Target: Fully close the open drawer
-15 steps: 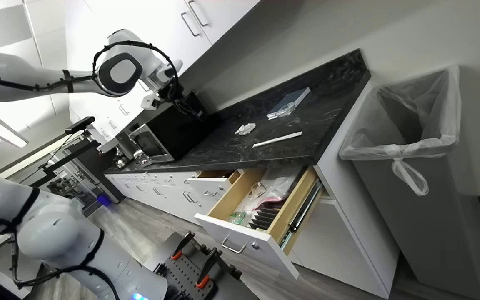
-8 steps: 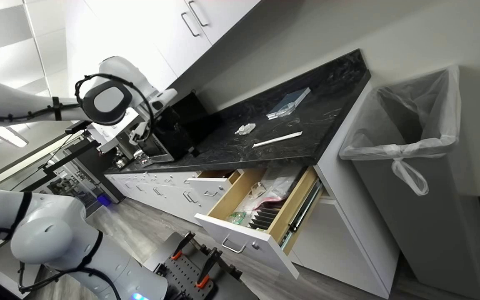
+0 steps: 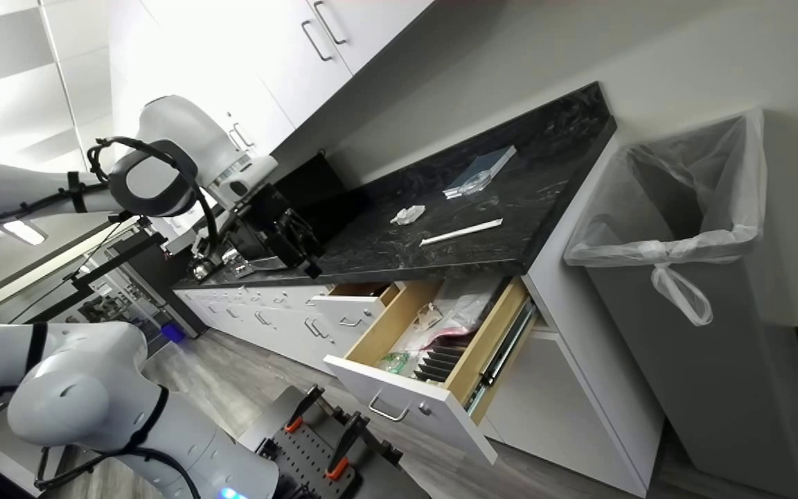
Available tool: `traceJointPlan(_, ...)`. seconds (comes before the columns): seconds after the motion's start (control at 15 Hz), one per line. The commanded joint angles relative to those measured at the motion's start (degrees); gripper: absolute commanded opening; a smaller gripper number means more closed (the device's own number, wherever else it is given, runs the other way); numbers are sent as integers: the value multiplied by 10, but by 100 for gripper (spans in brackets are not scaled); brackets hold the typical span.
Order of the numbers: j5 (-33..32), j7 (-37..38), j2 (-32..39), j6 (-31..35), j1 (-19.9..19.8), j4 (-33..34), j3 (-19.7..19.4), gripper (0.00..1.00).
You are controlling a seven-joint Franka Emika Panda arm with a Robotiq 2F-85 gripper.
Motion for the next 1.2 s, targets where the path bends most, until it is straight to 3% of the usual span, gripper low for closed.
traceJointPlan(0.0,-11,36,13,0,-28,8,11,100)
traceJointPlan(0.4,5,91,103,-10,-81,3,-22,100)
traceJointPlan(0.87,30,188,215,21,-79,2,-40,100)
traceJointPlan(0.93,28,204,224,26,-80,2,-44,75)
traceJointPlan(1.0,27,214,232,32,-82,3,-51,74)
traceJointPlan(1.13,28,231,246,48,-82,5,-65,59)
